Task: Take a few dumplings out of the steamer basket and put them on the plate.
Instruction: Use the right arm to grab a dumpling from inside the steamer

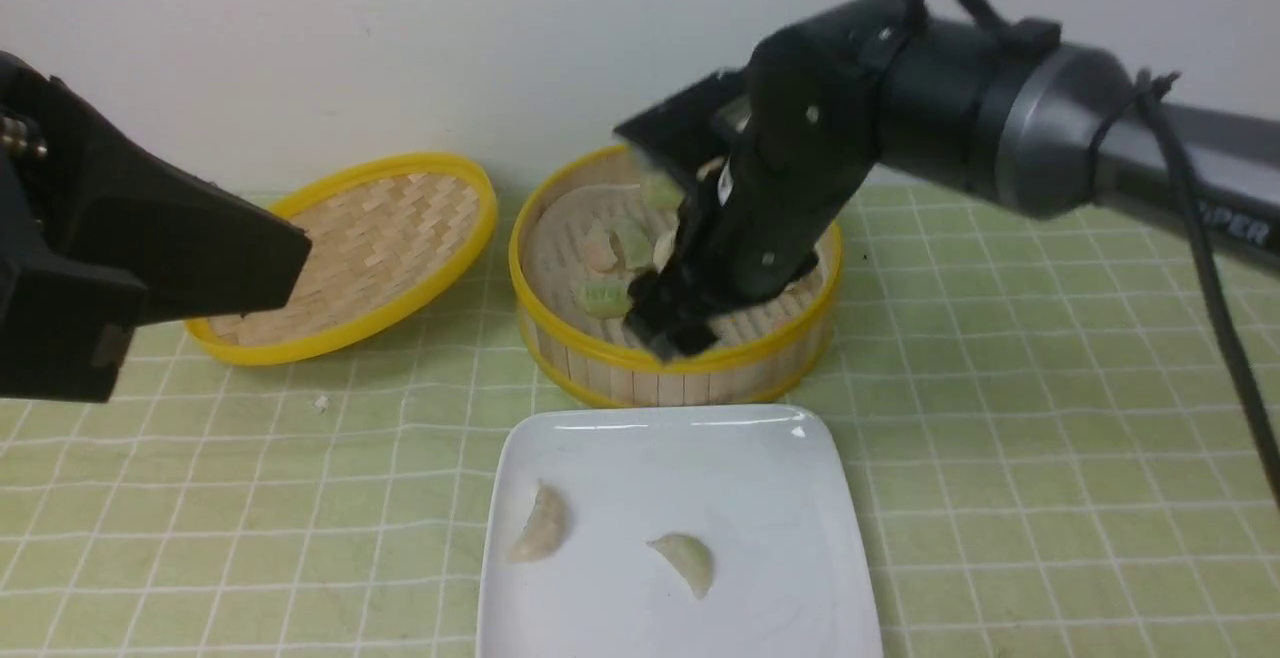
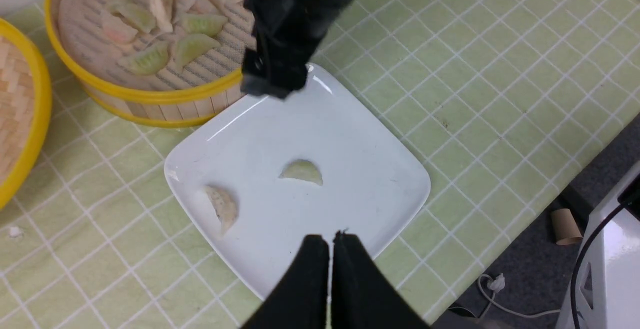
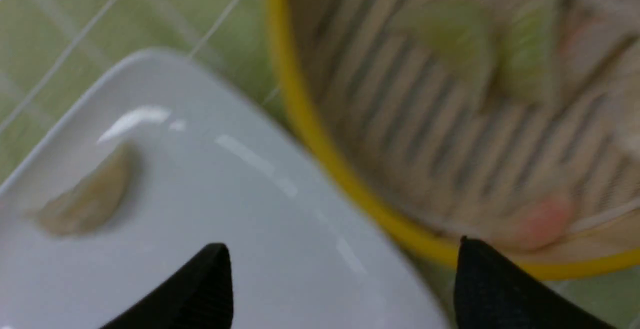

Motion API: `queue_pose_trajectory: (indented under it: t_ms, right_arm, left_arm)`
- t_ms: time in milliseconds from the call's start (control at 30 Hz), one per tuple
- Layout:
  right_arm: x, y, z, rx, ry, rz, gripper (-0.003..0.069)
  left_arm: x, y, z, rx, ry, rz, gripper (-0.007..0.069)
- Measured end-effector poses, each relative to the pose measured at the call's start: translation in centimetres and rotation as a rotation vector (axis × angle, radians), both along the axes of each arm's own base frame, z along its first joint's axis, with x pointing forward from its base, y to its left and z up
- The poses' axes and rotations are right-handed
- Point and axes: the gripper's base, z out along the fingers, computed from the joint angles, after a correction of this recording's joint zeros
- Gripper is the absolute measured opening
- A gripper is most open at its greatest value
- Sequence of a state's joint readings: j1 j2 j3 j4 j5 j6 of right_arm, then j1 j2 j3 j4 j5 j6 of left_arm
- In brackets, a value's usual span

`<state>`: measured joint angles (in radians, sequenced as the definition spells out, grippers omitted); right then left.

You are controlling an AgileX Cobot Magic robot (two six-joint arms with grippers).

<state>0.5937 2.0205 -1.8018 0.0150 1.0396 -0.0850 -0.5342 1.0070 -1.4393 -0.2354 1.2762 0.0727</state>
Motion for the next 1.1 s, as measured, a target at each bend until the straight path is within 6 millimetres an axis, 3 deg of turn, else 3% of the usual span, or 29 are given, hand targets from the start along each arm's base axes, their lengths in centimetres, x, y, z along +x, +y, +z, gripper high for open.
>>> queue_pose_trajectory:
  t_ms: [100, 233, 300, 600, 667, 800, 1000, 1100]
  right_arm:
    - [3.2, -1.7, 0.5, 0.011, -0.056, -0.044, 0.0542]
    - [7.1, -3.4, -1.0, -0.017, -0.095, -0.053, 0.0543]
    - [8.7, -3.8, -2.7, -0.033, -0.092, -0.044, 0.0543]
    - [11.0, -3.3, -8.9, -0.083, -0.039, -0.02, 0.0517]
    - [11.1, -3.2, -9.2, -0.076, -0.034, -0.021, 0.049]
    - [11.1, -3.2, -9.3, -0.067, -0.029, -0.043, 0.0396]
    - [11.2, -3.4, -9.0, -0.085, -0.043, -0.055, 0.0111]
    - [11.3, -3.6, -9.0, -0.102, -0.046, -0.085, 0.0051]
  left_arm:
    - [0.0, 0.0, 0.0, 0.0, 0.0, 0.0, -0.0006]
    - [0.0, 0.0, 0.0, 0.0, 0.0, 0.0, -0.0006]
    - [0.0, 0.0, 0.0, 0.0, 0.0, 0.0, -0.0006]
    - [0.0, 0.0, 0.0, -0.001, 0.001, 0.002, -0.0006]
    - [0.0, 0.0, 0.0, -0.001, 0.001, 0.002, -0.0006]
    - [0.0, 0.0, 0.0, -0.002, 0.002, 0.002, -0.0006]
    - [0.1, 0.0, 0.0, 0.001, 0.002, 0.006, -0.0006]
    - [0.1, 0.0, 0.0, 0.0, 0.003, 0.006, -0.0006]
